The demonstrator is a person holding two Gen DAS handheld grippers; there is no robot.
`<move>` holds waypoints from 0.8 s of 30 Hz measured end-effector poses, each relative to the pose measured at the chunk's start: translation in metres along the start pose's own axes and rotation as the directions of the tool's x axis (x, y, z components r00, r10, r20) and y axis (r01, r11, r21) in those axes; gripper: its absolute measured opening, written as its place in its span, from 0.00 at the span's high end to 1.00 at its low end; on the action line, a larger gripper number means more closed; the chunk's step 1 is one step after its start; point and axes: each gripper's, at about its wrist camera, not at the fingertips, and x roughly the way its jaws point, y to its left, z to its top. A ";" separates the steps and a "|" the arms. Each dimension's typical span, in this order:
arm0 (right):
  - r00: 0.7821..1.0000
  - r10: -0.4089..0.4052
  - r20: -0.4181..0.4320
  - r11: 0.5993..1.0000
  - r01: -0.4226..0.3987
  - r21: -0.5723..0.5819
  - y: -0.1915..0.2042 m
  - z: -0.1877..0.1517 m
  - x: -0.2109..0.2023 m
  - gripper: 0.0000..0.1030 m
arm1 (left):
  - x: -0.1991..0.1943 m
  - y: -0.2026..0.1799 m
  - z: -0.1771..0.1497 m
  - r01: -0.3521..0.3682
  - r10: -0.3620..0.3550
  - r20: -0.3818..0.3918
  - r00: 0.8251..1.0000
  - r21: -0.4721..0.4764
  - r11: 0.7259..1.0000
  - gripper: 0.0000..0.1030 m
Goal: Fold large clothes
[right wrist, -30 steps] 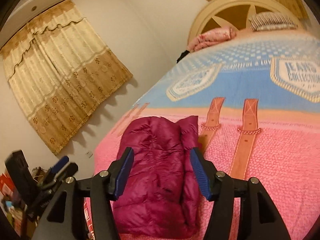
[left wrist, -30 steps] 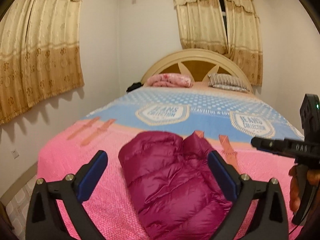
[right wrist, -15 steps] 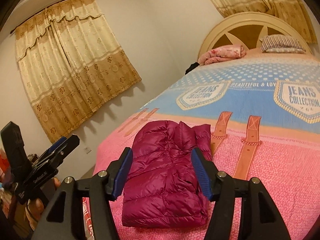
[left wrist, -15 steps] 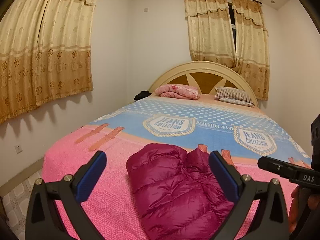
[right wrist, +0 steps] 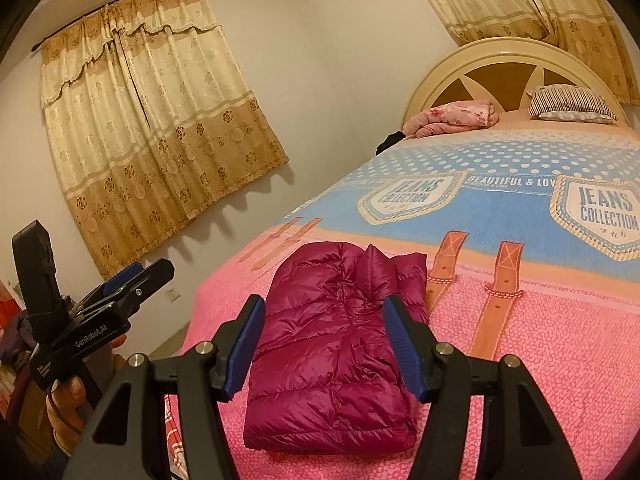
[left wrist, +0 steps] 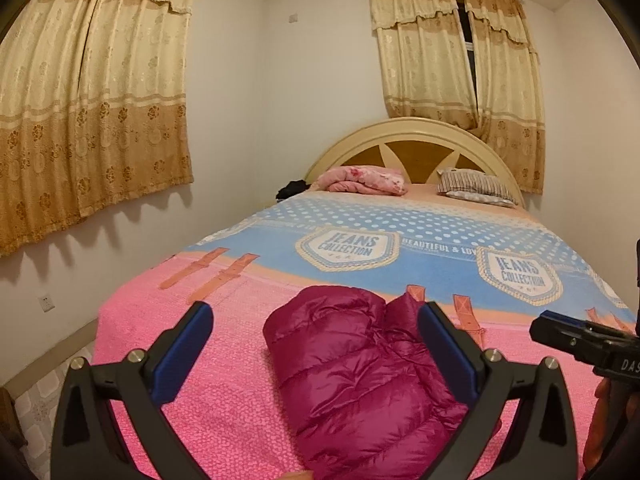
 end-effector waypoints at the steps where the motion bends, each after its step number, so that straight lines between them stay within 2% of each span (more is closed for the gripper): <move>1: 1.000 -0.001 -0.001 1.000 0.001 -0.001 0.000 0.000 0.000 0.40 | 0.000 0.000 0.000 0.005 -0.005 -0.001 1.000 -0.002 1.000 0.00; 9: 1.000 0.011 -0.007 1.000 -0.011 -0.016 0.005 -0.001 0.000 0.40 | 0.003 0.010 0.001 0.009 -0.011 -0.019 1.000 -0.061 0.998 0.00; 24: 1.000 0.023 -0.020 0.999 -0.024 -0.035 0.010 -0.005 0.003 0.40 | 0.004 0.007 0.003 0.013 -0.013 -0.017 1.000 -0.036 0.999 0.00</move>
